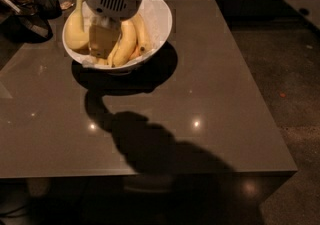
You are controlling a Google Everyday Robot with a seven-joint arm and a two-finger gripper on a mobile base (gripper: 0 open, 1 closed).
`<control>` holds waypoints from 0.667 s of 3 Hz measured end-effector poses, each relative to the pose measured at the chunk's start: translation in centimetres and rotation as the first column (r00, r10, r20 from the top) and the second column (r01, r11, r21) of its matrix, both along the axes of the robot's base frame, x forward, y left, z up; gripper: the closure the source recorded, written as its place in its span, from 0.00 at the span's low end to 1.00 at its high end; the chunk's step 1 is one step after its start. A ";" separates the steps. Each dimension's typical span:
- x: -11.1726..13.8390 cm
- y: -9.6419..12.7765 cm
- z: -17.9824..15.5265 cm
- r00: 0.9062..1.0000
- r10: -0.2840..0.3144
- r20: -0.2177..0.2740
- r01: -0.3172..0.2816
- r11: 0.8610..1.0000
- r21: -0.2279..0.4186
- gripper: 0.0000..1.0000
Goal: Pick banana from white bowl
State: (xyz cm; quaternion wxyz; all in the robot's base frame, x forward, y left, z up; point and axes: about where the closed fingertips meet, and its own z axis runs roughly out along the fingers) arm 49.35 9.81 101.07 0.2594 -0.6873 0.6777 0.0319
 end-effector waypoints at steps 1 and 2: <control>0.0 0.0 0.0 1.000 0.000 0.001 0.000 1.000 0.001 1.00; -1.7 -0.2 0.7 1.000 -0.005 0.009 0.005 1.000 0.008 1.00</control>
Offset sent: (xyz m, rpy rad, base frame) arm -0.0390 -0.0076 0.0126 0.0104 -0.0120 -0.0179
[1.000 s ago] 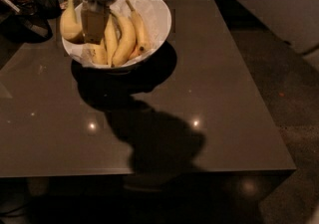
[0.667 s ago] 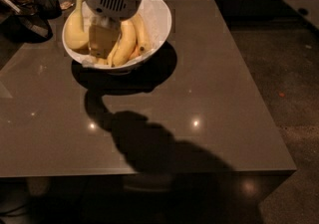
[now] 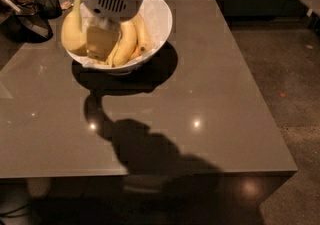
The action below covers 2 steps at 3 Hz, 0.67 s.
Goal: Pick banana from white bowl
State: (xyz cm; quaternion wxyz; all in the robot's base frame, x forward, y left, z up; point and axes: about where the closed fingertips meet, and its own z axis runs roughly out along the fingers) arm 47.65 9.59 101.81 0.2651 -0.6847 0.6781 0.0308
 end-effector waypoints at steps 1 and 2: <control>-3.9 -1.6 0.6 0.998 -0.062 0.004 0.062 0.998 0.006 1.00; -4.6 -1.5 1.4 0.997 -0.072 0.013 0.072 0.997 0.025 1.00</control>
Offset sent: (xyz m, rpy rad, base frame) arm -0.0299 -0.0124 0.0045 0.0027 -0.0052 -0.0450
